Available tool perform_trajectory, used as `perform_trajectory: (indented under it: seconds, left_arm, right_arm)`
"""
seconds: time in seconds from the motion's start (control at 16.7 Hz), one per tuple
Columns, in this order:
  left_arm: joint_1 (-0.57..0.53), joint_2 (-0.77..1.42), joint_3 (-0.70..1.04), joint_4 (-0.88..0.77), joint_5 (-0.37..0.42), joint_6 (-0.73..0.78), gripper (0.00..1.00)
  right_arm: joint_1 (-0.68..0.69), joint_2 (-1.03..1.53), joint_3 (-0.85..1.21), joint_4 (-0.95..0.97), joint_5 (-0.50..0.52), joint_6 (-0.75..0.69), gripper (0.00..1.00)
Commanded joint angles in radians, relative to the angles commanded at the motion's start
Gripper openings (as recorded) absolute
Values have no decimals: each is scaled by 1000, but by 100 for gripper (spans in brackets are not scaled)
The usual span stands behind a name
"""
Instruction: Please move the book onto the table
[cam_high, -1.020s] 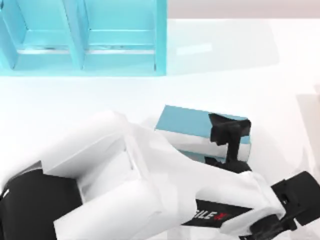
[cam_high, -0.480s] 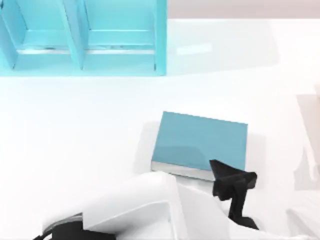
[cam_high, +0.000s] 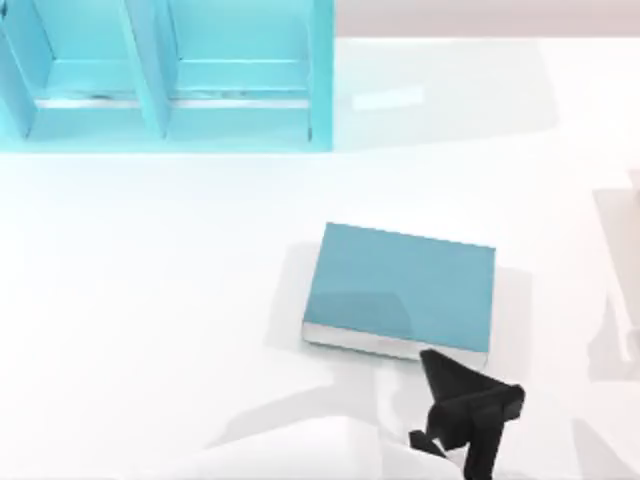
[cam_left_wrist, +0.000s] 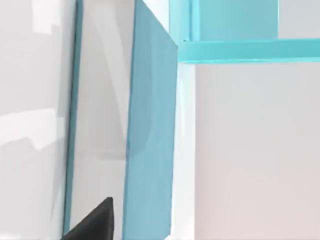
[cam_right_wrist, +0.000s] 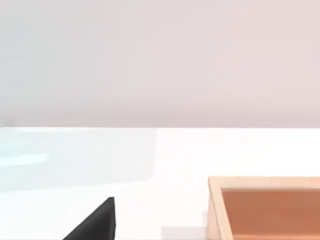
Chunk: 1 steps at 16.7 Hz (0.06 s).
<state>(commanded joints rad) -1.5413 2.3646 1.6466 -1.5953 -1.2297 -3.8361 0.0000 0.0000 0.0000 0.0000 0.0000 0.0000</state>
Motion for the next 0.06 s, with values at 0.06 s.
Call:
perform_trajectory:
  seconds: [0.06]
  left_arm:
    - [0, 0, 0, -2, 0, -2, 100]
  right_arm:
    - [0, 0, 0, 0, 0, 0, 100]
